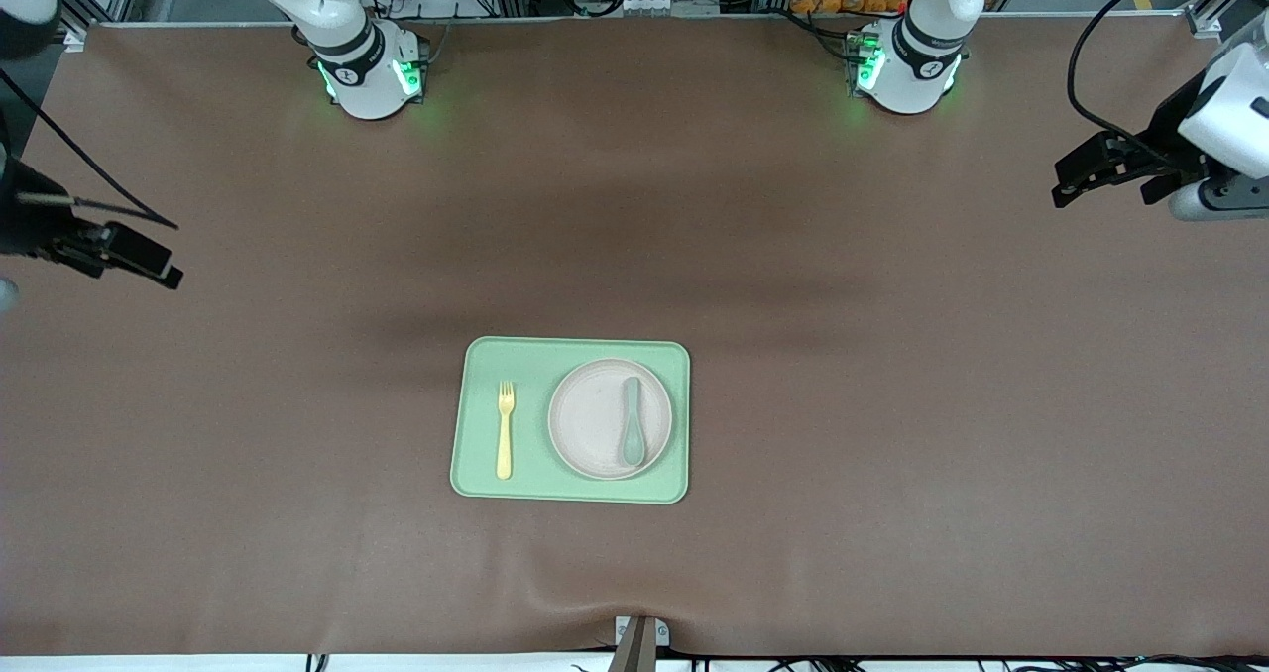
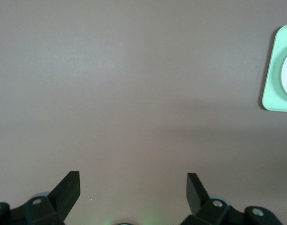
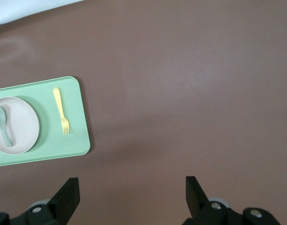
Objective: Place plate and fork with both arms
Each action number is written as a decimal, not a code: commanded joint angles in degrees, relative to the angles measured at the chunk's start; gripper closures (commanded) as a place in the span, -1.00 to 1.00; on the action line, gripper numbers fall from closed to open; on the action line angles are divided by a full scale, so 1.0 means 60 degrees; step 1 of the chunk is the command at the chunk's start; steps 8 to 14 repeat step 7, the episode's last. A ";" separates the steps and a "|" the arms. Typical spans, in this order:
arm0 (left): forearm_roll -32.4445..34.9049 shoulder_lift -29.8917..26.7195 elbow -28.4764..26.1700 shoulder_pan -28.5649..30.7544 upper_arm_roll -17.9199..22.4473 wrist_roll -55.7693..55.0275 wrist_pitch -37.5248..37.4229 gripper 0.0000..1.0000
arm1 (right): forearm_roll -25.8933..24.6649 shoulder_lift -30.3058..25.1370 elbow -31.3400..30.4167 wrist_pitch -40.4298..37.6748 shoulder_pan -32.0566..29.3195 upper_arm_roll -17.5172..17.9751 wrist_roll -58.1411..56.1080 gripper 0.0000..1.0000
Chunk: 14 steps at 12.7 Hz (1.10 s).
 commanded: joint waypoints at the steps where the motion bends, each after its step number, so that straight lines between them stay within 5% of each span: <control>1: 0.0253 0.0003 0.0322 0.0080 -0.0039 0.0235 -0.0211 -1.00 | -0.0512 -0.0360 -0.0268 -0.0290 -0.0038 0.0097 -0.0067 -1.00; 14: 0.0268 0.0018 0.0322 0.0065 -0.0025 0.0220 -0.0211 -1.00 | -0.0750 -0.0829 -0.0970 -0.0309 -0.0038 0.0097 -0.0184 -1.00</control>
